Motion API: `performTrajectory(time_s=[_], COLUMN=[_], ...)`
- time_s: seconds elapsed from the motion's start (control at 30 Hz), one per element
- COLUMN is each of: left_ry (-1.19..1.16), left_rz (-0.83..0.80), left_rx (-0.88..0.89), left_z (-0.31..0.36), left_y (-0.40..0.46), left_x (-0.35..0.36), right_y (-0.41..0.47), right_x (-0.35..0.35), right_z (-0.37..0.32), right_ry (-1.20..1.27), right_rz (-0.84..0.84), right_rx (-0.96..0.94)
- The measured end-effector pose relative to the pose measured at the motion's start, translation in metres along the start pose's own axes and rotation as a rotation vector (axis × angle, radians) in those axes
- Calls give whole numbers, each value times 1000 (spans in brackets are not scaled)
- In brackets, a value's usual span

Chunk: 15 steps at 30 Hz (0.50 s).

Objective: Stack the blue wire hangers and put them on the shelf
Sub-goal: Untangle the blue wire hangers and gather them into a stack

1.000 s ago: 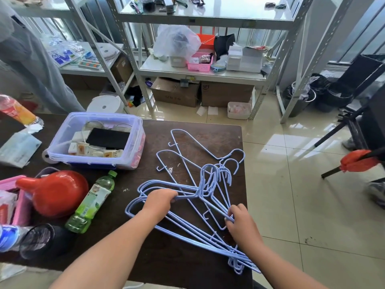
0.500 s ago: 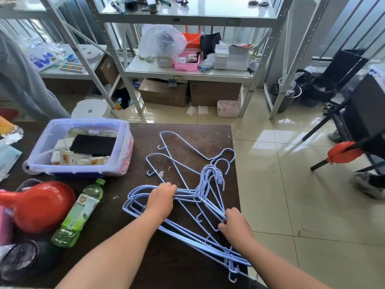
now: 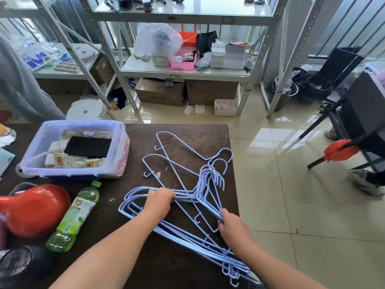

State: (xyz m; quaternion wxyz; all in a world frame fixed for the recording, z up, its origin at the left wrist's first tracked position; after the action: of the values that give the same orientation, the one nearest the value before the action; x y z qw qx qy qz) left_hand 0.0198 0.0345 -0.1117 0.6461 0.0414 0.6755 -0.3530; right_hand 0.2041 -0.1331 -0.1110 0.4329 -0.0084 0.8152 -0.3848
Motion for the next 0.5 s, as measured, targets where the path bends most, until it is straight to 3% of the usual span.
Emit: performTrajectory(time_s=[0.13, 0.5], left_ry=[62, -41], left_rz=[58, 141], left_rx=[23, 7], left_z=[3, -1], left_y=[-2, 0], left_x=[-9, -19], right_y=[6, 18], right_x=[-5, -4], right_z=[1, 1], right_ry=[80, 10], right_rz=[63, -7], right_rx=[10, 92])
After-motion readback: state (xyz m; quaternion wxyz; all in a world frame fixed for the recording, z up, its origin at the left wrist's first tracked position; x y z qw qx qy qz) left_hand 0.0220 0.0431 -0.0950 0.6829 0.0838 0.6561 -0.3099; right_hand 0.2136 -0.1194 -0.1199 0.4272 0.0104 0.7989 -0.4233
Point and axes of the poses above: each hand's wrist, its own y-axis towards the middle knuckle, its own x-axis out of the palm, z = x × y, the point moved 8 cm from there along y, towards the middle knuckle, and after that the axes turned 1 degree about -z, right-handed, at the moved point
